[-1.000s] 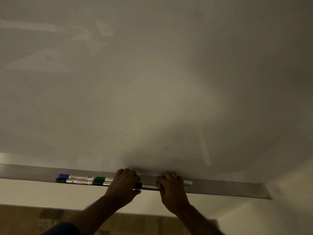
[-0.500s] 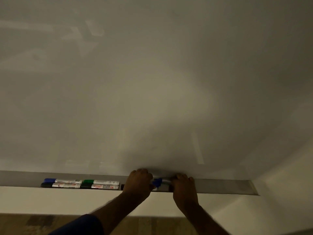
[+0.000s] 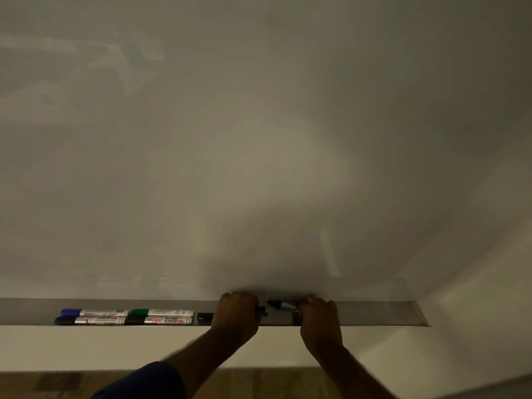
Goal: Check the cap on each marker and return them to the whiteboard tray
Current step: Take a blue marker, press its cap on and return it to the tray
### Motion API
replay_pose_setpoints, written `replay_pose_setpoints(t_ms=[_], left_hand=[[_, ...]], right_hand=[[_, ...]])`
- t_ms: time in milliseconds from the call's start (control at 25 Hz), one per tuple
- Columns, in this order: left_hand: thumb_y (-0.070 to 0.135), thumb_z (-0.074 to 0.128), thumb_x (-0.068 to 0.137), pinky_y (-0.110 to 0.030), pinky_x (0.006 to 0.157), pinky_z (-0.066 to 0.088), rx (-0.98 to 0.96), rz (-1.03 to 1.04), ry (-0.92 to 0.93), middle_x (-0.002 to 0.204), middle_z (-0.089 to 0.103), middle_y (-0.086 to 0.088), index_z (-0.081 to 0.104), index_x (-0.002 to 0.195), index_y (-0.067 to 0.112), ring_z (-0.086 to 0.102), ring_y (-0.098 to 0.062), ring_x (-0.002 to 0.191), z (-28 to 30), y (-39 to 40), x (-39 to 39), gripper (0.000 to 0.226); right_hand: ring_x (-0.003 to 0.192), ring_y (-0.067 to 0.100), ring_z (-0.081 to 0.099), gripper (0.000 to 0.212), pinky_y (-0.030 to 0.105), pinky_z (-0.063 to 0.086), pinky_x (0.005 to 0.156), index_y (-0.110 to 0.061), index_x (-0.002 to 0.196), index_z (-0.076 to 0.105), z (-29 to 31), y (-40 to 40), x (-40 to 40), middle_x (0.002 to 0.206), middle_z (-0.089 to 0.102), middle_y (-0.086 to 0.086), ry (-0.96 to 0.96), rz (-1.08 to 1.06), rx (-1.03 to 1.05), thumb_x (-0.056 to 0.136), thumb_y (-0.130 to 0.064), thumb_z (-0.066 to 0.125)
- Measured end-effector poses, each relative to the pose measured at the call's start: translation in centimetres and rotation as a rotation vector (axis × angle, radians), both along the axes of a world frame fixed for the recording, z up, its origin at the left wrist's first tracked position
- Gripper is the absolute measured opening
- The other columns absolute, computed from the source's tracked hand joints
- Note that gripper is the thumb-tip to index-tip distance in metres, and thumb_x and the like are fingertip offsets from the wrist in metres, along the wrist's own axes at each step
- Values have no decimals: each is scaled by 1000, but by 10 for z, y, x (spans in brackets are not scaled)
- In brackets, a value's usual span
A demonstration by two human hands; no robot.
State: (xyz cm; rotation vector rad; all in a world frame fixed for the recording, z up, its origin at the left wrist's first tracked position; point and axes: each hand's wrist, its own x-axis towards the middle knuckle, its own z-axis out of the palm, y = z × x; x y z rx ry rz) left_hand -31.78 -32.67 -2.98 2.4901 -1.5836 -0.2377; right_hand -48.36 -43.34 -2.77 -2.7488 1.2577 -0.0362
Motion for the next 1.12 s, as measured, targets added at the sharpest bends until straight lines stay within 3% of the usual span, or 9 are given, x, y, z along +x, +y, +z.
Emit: replay_pose_setpoints(t_ms=[320,520,760,920,1120], left_hand=[[48,52,84,-31,77,40,46,11,-31,76,66,5,63,80,23,60,-15,74,3,6,8,28],[53,54,82,-25,71,37,47,56,65,67,56,9,57,72,26,50,-8,61,5,5,2,30],[46,58,83,-25,67,43,2,124,142,77,68,6,65,82,23,58,-11,66,7,5,-1,24],[40,62,83,-23,74,46,-85,86,165,87,67,9,64,89,29,53,-5,70,16,15,7,13],[39,68,79,-17,70,42,-210,24,173,90,58,15,62,87,31,51,-2,74,51,40,24,13]], right_hand=[[101,21,54,30,36,33,93,-23,104,63,-2,0,1,109,60,0,2,-1,13,86,-6,46],[99,22,55,28,37,34,92,-23,100,63,-2,1,2,107,61,0,7,-3,7,85,-6,47],[94,26,58,25,39,39,88,-20,94,65,0,7,-1,98,63,3,-41,-2,-29,81,-1,55],[92,27,59,28,40,44,81,-19,94,67,3,13,-5,94,66,2,-60,10,-87,74,0,65],[92,24,60,38,39,46,75,-23,97,65,29,19,1,93,67,-3,-136,74,-145,65,-5,76]])
